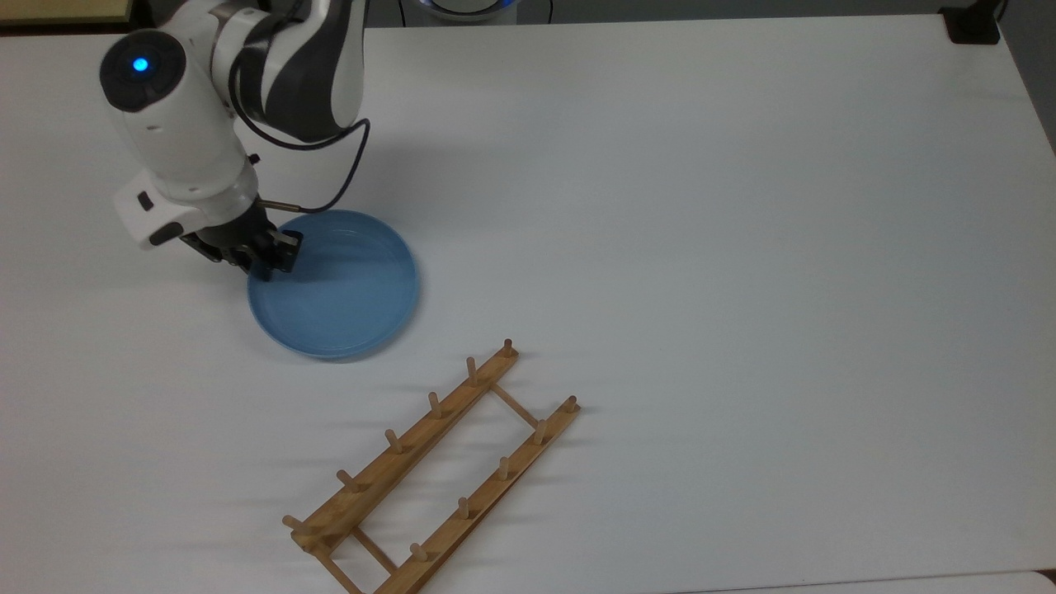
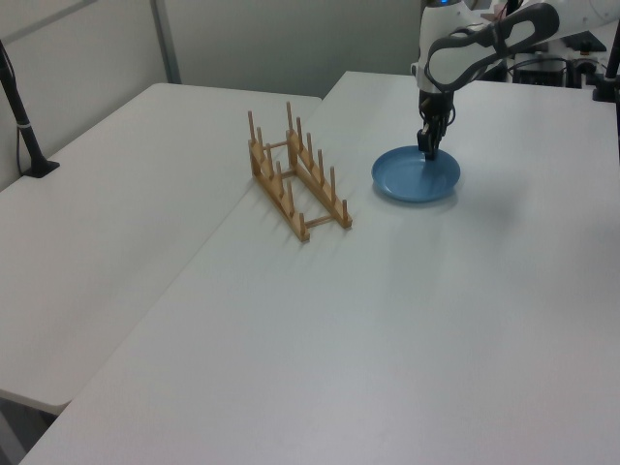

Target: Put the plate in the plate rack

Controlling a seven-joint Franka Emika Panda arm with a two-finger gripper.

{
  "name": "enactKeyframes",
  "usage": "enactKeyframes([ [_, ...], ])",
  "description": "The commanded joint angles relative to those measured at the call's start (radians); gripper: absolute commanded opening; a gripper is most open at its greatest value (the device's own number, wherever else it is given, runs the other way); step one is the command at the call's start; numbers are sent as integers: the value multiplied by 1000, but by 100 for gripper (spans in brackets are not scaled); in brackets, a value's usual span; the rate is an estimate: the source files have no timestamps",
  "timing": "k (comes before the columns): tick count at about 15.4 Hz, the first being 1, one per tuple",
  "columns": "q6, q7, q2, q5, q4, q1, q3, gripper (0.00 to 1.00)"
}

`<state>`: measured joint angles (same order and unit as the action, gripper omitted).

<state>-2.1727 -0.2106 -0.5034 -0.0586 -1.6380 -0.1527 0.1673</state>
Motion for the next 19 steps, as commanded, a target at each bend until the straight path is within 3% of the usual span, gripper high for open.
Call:
enactKeyframes([
  [1, 43, -33, 35, -26, 15, -16, 8, 0],
  [5, 59, -35, 57, -49, 35, -19, 17, 0],
  [12, 44, -162, 111, -121, 213, -2, 47, 0],
  [19, -39, -199, 128, -80, 262, 84, 38, 0],
])
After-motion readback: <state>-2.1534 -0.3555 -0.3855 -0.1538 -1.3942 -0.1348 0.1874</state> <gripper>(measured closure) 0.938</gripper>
